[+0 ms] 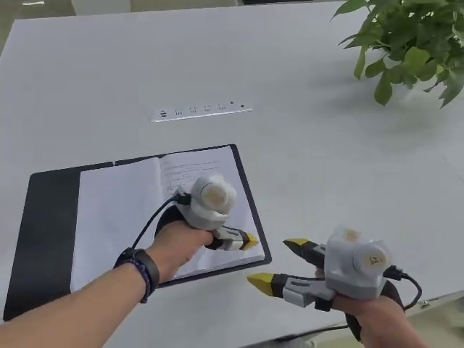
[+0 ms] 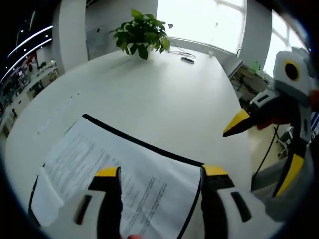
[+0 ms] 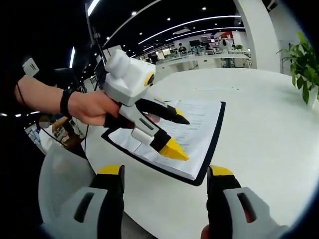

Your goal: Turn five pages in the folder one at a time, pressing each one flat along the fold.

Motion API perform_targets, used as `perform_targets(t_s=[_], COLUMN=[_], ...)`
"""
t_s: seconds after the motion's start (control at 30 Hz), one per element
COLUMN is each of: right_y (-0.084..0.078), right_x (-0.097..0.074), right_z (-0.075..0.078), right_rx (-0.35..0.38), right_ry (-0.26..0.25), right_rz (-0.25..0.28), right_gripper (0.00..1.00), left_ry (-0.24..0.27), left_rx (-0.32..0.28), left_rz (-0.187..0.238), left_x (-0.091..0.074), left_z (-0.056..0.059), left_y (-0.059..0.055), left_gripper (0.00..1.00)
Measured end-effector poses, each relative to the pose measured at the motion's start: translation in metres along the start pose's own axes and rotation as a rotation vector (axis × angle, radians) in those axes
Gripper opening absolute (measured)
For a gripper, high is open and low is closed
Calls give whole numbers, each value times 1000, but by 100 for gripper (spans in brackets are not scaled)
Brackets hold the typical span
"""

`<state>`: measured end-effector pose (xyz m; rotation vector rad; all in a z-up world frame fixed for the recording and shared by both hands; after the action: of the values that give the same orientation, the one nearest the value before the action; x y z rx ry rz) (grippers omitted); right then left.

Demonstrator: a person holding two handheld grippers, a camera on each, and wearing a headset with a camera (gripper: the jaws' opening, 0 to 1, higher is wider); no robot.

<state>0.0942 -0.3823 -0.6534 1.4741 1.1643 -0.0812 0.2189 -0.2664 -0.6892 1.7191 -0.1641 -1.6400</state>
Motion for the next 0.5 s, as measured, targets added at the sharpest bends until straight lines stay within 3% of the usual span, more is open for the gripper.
perform_targets(t_s=[0.07, 0.2, 0.5], right_y=[-1, -2, -5], right_x=[-1, -2, -1], right_z=[2, 4, 7], right_rx=[3, 13, 26], right_ry=[-5, -7, -6], right_rz=[-3, -1, -6], right_gripper=[66, 66, 65], left_ry=[-6, 18, 22], left_rx=[-1, 57, 84], left_rz=[-27, -85, -82], left_x=[8, 18, 21], left_z=[4, 8, 5], left_y=[-5, -13, -17], left_gripper=[66, 65, 64])
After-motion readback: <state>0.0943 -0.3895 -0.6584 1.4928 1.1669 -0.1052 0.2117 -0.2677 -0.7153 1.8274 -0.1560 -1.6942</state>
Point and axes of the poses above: the centre of the closed fingertips' face, and the gripper's own axes: x roughly forward along the fingers, z roughly to its right, y roughly out of its top, the point moved 9 cm from there along -x, roughly backward along the fingers, and after that the axes turned 8 degrees about -z, right-handed, at the moved point
